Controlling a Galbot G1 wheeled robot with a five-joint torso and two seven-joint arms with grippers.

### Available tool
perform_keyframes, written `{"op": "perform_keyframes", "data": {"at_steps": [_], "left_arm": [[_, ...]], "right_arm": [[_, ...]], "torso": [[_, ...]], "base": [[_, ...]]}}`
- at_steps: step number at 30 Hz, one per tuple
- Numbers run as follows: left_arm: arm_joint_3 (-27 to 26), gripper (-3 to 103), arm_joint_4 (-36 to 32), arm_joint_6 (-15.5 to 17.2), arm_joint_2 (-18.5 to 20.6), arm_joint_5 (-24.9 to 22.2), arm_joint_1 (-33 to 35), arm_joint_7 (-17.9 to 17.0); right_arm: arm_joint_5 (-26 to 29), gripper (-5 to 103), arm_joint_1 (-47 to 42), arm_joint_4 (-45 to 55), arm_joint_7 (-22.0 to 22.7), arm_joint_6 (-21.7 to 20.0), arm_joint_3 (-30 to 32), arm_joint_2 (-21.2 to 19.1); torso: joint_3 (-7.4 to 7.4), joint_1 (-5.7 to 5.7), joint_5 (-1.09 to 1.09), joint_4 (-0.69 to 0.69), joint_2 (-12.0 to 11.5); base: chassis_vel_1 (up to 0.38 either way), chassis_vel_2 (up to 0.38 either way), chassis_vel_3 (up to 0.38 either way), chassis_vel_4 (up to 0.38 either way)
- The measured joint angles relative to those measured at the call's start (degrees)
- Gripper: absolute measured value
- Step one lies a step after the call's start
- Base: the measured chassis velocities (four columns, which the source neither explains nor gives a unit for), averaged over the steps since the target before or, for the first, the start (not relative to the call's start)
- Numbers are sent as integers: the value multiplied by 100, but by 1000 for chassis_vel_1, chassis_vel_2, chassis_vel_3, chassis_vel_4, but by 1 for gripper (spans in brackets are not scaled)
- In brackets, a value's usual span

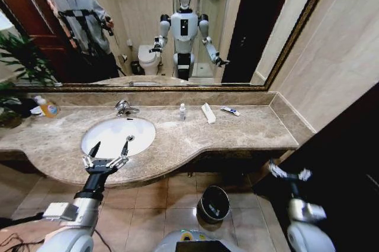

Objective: Pick up the trash from the sink and place it in the trash bin.

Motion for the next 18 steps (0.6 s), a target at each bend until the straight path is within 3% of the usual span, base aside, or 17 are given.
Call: {"op": "perform_keyframes", "data": {"at_steps": [7,10,18], "left_arm": [[0,100,0,0,0,0,1,1],[0,100,0,0,0,0,0,1],[0,100,0,0,0,0,1,1]], "right_arm": [[601,100,1553,-485,-459,-1157,-841,-1015],[696,100,2270,-1061,-637,-1280,-1298,-1232],[168,100,3564,-2337,-1022,-1566,-2068,-1097]], "torso": [[1,0,0,-5,0],[1,0,-1,-3,0],[1,1,0,-3,-1]], "base": [[0,0,0,0],[0,0,0,0],[0,0,0,0]]}}
